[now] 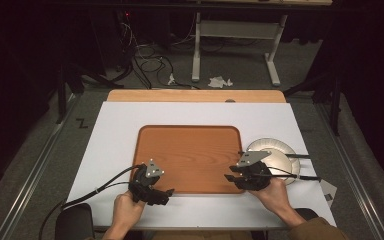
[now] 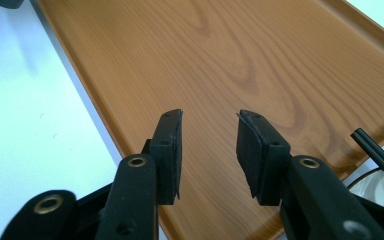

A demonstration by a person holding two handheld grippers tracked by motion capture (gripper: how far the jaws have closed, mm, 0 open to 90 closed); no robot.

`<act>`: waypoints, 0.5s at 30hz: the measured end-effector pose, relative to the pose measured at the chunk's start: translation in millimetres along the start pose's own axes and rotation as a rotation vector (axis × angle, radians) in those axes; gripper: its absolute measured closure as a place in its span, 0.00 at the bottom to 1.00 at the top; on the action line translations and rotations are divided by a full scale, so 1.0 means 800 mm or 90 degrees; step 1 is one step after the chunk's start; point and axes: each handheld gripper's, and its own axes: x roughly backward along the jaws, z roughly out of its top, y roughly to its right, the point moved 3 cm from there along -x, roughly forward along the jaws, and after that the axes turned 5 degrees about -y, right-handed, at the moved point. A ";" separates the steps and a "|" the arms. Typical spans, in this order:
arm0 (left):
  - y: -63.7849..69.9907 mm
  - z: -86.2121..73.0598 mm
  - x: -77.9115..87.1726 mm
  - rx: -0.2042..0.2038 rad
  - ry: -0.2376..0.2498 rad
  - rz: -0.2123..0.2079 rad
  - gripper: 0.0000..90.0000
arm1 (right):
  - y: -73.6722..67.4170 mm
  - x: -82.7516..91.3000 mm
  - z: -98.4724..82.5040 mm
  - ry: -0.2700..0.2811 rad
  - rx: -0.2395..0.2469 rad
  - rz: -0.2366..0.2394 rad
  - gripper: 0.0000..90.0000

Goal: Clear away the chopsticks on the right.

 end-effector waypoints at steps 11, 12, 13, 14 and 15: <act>-0.001 0.000 -0.002 -0.001 -0.006 -0.001 0.18 | 0.004 0.000 0.000 -0.005 0.006 -0.003 0.67; 0.000 0.000 -0.001 -0.001 -0.006 0.000 0.18 | 0.004 0.004 0.001 0.004 -0.003 -0.006 0.67; 0.000 0.000 -0.001 0.000 -0.004 -0.001 0.18 | 0.004 0.004 0.001 0.004 -0.003 -0.006 0.67; 0.000 0.000 0.000 0.000 -0.003 0.000 0.18 | 0.005 0.006 0.001 0.005 0.000 -0.007 0.67; 0.000 0.000 -0.001 0.000 -0.004 0.000 0.18 | 0.009 0.011 0.002 0.011 -0.010 -0.012 0.67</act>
